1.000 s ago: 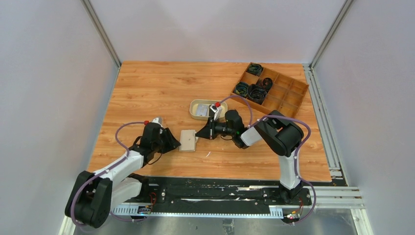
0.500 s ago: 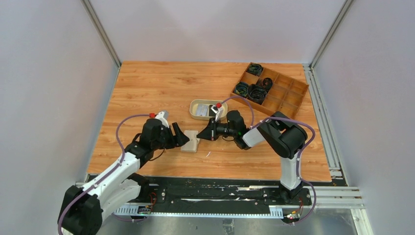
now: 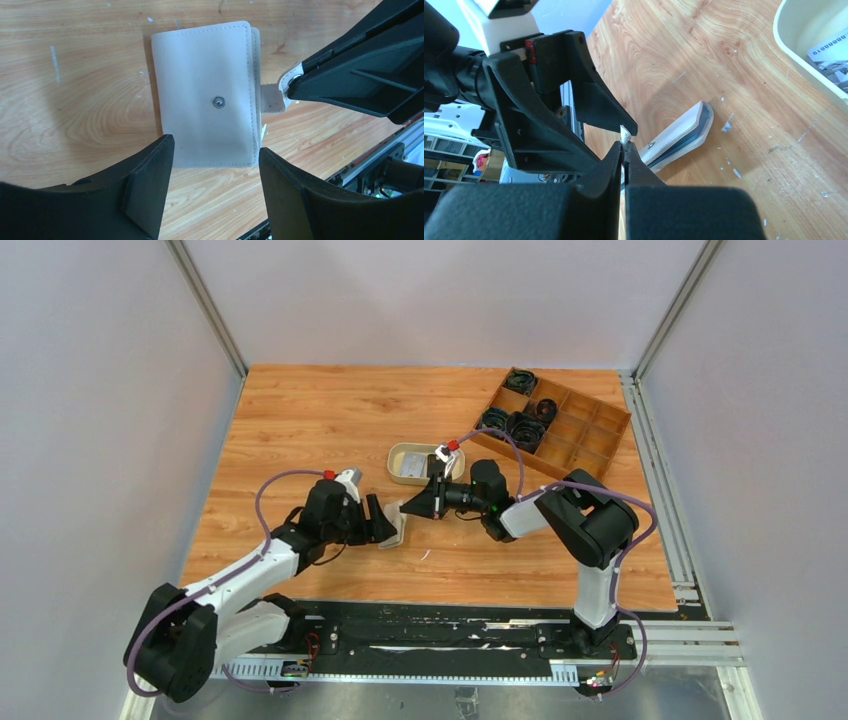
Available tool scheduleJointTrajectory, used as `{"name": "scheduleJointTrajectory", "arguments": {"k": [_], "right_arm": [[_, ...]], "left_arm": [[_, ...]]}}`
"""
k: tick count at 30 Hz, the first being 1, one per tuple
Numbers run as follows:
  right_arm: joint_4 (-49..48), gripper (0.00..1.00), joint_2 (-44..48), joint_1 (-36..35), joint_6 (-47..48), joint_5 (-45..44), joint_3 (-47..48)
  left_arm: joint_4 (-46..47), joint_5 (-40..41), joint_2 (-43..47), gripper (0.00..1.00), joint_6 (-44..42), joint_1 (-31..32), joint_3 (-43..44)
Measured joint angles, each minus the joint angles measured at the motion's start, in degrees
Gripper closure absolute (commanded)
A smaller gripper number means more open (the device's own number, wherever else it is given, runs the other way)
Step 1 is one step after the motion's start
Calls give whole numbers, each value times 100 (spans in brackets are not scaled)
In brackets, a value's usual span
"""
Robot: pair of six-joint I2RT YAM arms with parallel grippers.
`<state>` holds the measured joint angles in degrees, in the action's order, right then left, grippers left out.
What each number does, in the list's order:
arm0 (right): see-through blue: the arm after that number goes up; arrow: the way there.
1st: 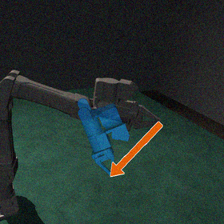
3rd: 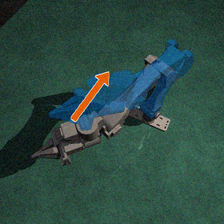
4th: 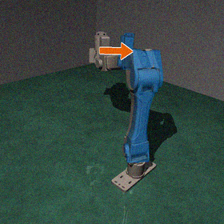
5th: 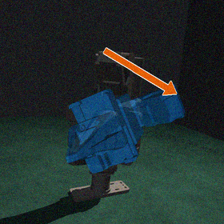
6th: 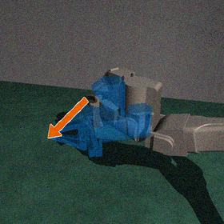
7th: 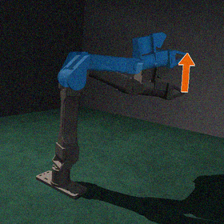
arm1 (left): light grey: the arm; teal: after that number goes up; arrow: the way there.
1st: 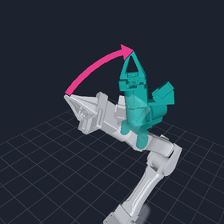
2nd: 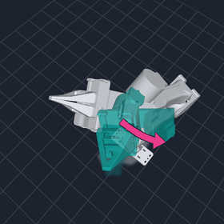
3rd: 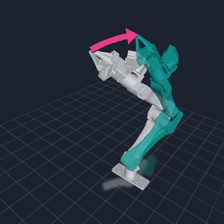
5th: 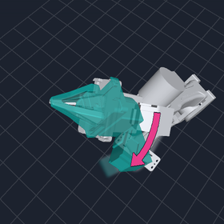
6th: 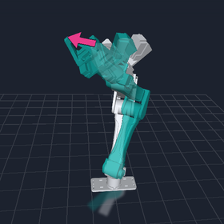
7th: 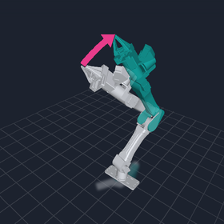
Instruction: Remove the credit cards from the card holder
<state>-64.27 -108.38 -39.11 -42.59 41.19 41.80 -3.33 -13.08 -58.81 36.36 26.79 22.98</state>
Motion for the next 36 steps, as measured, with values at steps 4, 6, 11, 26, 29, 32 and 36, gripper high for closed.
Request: {"name": "scheduleJointTrajectory", "arguments": {"k": [4,6,11,26,29,32,36], "right_arm": [[-81,100,0,2,-57,74,0],[-81,100,0,2,-61,87,2],[-79,100,0,2,-70,96,2],[-76,100,0,28,-70,129,2],[-74,100,0,28,-70,129,2],[-74,100,0,28,-70,129,2],[-70,100,0,28,-68,129,2]], "left_arm": [[26,-61,-186,31,-44,184,155],[46,-79,-192,31,-83,264,254],[-17,31,-358,32,-278,332,616],[-527,444,-881,35,-551,422,791],[-627,544,-881,35,-595,422,833],[-763,704,-883,35,-625,433,911],[-970,940,-876,35,-667,448,1029]]}}
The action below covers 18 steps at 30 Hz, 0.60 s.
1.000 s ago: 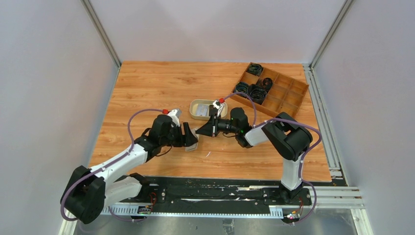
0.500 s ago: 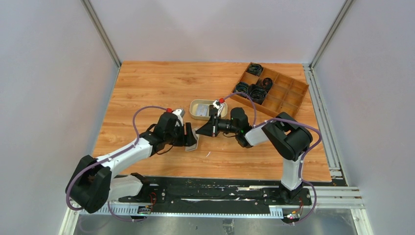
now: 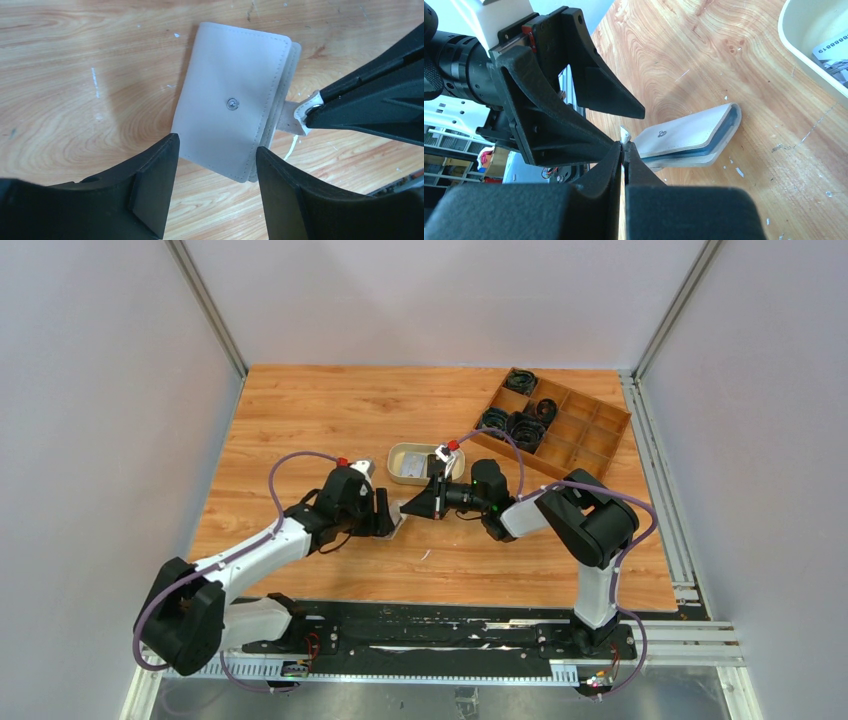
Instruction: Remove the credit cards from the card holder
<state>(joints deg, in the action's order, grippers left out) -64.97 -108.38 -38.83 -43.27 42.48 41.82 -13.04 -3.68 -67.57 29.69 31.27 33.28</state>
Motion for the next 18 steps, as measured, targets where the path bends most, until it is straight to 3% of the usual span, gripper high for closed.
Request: {"name": "scheduleJointTrajectory", "arguments": {"k": [18], "right_arm": [[28,100,0,0,57,101,0]], "left_arm": [[-238,780,212,35,-35,2,59]]}}
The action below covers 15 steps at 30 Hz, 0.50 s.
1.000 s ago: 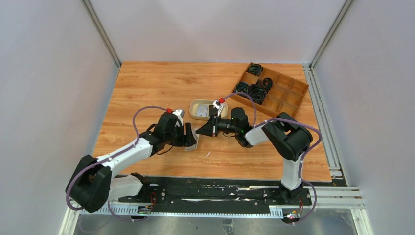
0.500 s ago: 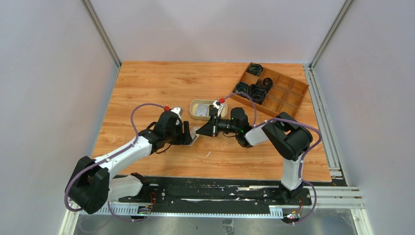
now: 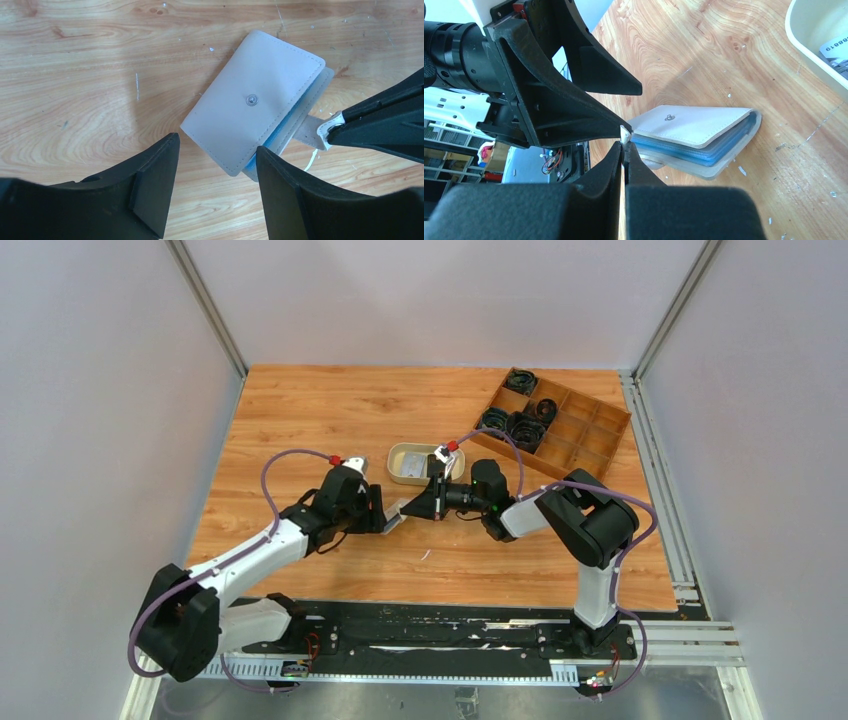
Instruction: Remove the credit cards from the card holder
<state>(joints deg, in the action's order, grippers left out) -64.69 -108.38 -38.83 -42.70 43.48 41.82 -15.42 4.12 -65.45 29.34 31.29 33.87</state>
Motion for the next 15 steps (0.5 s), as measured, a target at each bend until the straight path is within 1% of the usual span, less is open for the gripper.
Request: {"name": "scheduleJointTrajectory", "arguments": {"k": [2,7,10,11,13,15], "right_arm": [[2,100,0,0,4,4,0],[0,100,0,0,4,7,0],[0,100,0,0,4,7,-2],[0,100,0,0,4,7,-2],[0,100,0,0,4,9,-2],[0,100,2,0,4,11,-2]], "left_arm": [[-26,31,-11,37,-2,0,39],[-20,164,-155,50,-7,0,188],[-13,262,-199,61,-9,2,192],[-11,291,-201,67,-11,2,192],[-9,337,-214,75,-7,4,214],[-4,404,-273,78,-37,4,302]]}}
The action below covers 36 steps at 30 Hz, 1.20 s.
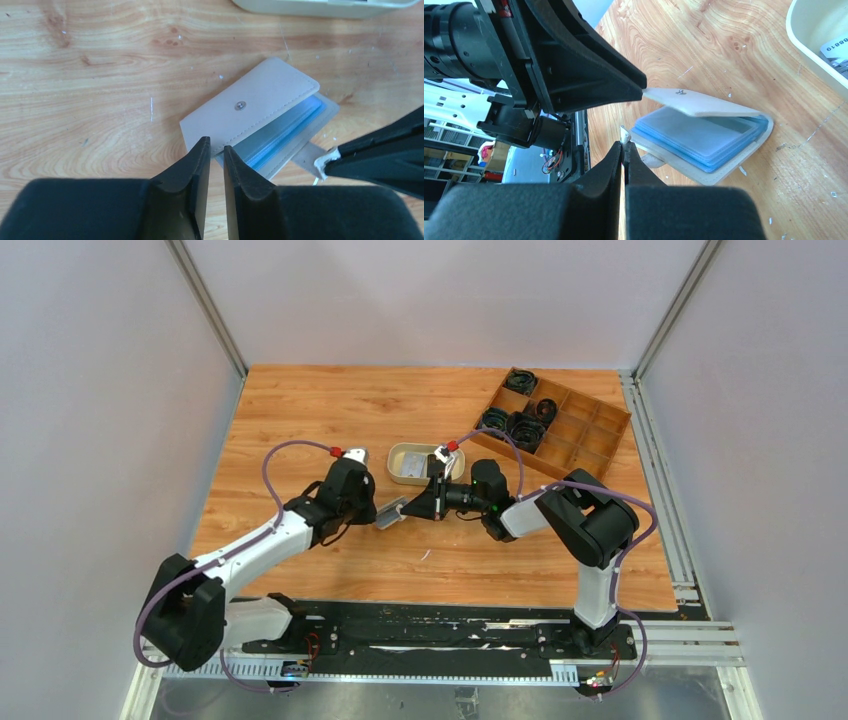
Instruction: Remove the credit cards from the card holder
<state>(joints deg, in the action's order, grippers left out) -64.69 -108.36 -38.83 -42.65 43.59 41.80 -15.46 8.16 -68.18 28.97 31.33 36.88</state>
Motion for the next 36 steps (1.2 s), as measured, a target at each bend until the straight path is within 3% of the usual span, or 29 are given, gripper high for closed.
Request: {"name": "scheduleJointTrajectory", "arguments": {"k": [10,17,26,36], "right_arm": [[-7,100,63,2,-2,61,-13],[-13,100,105,70,-15,199,-59],[-542,100,278,658,-439,699,-627],[-1558,100,28,1685,-1222,1397,-1064]], "left_arm": [[42,339,-459,79,-247,0,461],[304,330,-1073,100,-498,-2,754],[348,-181,-1300,100,-540,-125,695],[511,-964,-529,100,-111,-138,-96]]}}
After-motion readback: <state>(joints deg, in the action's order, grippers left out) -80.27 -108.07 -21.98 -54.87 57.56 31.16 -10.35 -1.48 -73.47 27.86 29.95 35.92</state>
